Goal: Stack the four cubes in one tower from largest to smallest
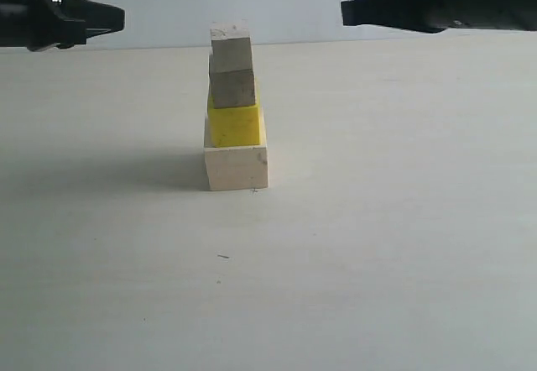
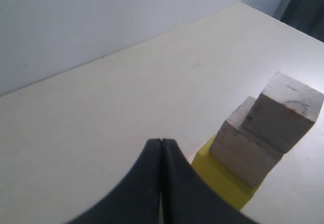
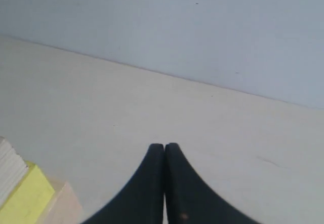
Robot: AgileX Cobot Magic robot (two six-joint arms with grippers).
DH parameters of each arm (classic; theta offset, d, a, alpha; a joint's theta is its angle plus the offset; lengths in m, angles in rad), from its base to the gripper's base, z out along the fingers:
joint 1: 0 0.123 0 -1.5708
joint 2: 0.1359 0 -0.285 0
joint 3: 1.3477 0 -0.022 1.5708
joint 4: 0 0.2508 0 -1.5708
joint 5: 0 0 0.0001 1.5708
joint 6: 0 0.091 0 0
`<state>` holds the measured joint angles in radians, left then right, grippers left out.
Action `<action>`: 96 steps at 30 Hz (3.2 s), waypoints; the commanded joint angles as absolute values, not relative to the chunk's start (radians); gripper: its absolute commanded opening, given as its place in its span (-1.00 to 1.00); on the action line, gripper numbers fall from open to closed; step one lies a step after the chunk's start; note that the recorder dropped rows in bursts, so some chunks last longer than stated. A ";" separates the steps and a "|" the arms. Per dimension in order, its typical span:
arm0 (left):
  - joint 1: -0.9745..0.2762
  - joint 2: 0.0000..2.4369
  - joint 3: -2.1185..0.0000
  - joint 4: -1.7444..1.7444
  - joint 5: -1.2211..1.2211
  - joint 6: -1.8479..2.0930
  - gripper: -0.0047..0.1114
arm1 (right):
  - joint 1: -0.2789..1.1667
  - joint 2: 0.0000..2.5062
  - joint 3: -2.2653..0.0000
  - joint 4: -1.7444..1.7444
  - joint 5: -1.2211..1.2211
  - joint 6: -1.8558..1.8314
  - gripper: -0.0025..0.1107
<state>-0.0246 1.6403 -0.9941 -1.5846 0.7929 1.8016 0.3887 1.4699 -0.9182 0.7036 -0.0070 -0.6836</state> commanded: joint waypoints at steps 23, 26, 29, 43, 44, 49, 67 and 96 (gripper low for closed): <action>-0.020 1.211 -0.842 -1.726 0.598 1.801 -0.92 | 0.384 1.231 -0.792 0.706 -0.100 -0.652 -0.96; -0.020 1.211 -0.842 -1.714 0.598 1.801 -0.92 | 0.384 1.231 -0.792 0.706 -0.100 -0.652 -0.96; -0.020 1.211 -0.842 -1.712 0.598 1.801 -0.92 | 0.384 1.231 -0.792 0.706 -0.100 -0.652 -0.96; -0.024 1.002 -0.827 -1.480 0.414 1.787 -0.92 | 0.384 1.231 -0.792 0.706 -0.101 -0.652 -0.96; -0.024 0.962 -0.816 -1.476 0.371 1.767 -0.92 | 0.384 1.231 -0.792 0.706 -0.101 -0.652 -0.96; -0.019 0.747 -0.669 -1.495 -0.031 1.516 -0.92 | 0.384 1.231 -0.792 0.706 -0.101 -0.650 -0.96; -0.019 0.406 -0.423 -1.554 -0.205 1.555 -0.92 | 0.384 1.231 -0.792 0.706 -0.101 -0.650 -0.96; 0.253 0.023 -0.047 -0.288 0.245 0.329 -0.92 | 0.384 1.231 -0.792 0.706 -0.101 -0.650 -0.96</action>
<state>0.2574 0.0443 -0.0661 -0.2867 0.2422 0.3400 0.3887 1.2383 -0.7957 0.7071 -0.0943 -0.6514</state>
